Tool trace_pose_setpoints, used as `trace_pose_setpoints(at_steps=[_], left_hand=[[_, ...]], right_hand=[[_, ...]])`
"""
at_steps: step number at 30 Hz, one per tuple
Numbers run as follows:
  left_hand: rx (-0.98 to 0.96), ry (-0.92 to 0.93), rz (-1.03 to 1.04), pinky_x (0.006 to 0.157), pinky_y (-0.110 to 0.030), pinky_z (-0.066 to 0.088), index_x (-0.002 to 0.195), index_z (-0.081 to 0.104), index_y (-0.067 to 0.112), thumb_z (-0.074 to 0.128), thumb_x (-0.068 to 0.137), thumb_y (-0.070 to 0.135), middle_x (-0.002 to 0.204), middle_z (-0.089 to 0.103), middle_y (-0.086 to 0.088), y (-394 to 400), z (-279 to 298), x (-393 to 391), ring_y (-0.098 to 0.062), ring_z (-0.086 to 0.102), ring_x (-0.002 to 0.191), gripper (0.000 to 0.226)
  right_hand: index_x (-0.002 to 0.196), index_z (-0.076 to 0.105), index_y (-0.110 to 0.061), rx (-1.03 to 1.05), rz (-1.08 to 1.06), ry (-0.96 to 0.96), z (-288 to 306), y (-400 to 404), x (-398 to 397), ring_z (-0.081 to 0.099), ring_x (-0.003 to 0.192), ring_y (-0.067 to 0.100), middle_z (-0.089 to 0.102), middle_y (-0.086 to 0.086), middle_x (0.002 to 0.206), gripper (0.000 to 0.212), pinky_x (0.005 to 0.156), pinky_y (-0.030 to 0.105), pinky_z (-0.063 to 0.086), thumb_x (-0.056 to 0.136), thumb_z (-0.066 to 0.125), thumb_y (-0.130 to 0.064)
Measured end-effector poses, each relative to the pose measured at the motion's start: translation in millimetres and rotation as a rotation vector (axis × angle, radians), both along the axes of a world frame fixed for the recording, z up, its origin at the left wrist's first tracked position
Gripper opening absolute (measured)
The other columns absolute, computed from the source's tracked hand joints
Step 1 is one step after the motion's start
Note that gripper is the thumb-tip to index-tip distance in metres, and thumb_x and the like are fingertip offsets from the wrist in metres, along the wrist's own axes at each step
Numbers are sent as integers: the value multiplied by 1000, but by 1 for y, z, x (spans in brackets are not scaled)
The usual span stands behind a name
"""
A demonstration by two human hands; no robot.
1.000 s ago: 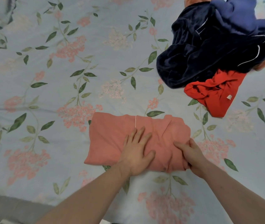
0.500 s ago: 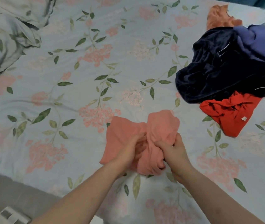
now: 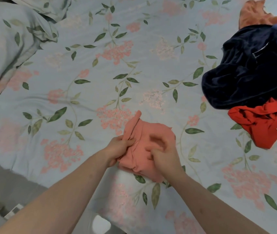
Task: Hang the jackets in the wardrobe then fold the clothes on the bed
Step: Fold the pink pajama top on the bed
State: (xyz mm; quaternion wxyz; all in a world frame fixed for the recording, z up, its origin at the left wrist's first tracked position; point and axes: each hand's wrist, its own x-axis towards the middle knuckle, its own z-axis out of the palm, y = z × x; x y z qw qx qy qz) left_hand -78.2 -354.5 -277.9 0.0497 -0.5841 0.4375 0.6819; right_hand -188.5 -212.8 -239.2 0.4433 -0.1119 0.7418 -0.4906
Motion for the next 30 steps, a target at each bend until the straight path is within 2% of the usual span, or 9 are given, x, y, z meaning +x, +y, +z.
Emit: trace_pose_setpoints(at_steps=[3,7,10,12,14,17,19,25,30], left_hand=[[-186,-129,-126,98,-41,55,129,65,13,68,97,36,121,71,-9,-9,-16,2,-28,69,106,40],[-604,-357,-307,91,-38,51,132,54,17,65,90,36,125,64,-4,-16,-21,-1,-27,62,110,47],[-1184,-112,-449,104,-41,43,133,55,18,63,85,22,137,54,-3,-5,-8,-6,-23,51,122,48],[-1349,102,-759,116,-45,31,140,55,19,62,89,23,152,46,-2,3,-9,-5,-23,40,140,52],[-1235,70,-958,123,-52,18,152,45,27,50,97,41,165,30,2,6,-22,0,-25,18,155,57],[-936,-128,-951,126,-56,4,161,10,45,26,92,71,171,-7,13,-3,-49,12,-21,-10,157,76],[-838,-130,-933,126,-56,2,159,-6,50,23,87,78,168,-19,17,-6,-61,15,-18,-19,156,82],[-702,-176,-769,127,-50,-7,159,-13,45,27,75,87,171,-16,7,-10,-79,1,-16,-17,156,102],[-628,-207,-635,126,-46,-6,163,2,36,41,62,80,171,-1,5,-12,-81,-16,-19,-6,157,117]], right_hand=[[132,55,-37,87,120,442,-22,15,-14,51,128,11,51,-9,144,57,111,39,44,84,57,-8],[161,20,-30,304,329,505,-55,23,-18,16,153,26,11,0,170,83,123,45,22,93,66,-44],[163,5,-35,290,343,432,-73,19,-10,5,157,24,-8,0,171,98,126,46,16,87,60,-67],[162,0,-39,291,303,397,-81,14,-4,1,158,23,-13,0,171,105,127,47,15,81,54,-78],[162,-3,-39,291,289,424,-88,12,0,2,158,25,-15,2,170,109,126,48,18,77,46,-86],[161,-10,-38,315,349,509,-96,16,0,3,158,29,-20,1,169,109,124,52,23,77,34,-91],[159,-18,-39,384,407,543,-99,16,-5,-2,158,29,-23,-3,168,109,125,53,21,77,31,-92],[155,-28,-37,465,411,601,-116,16,-16,-7,158,25,-22,-2,169,119,127,55,8,72,33,-97],[148,-39,-40,487,390,605,-132,9,-14,-12,158,26,-20,2,170,114,125,60,1,75,29,-95]])
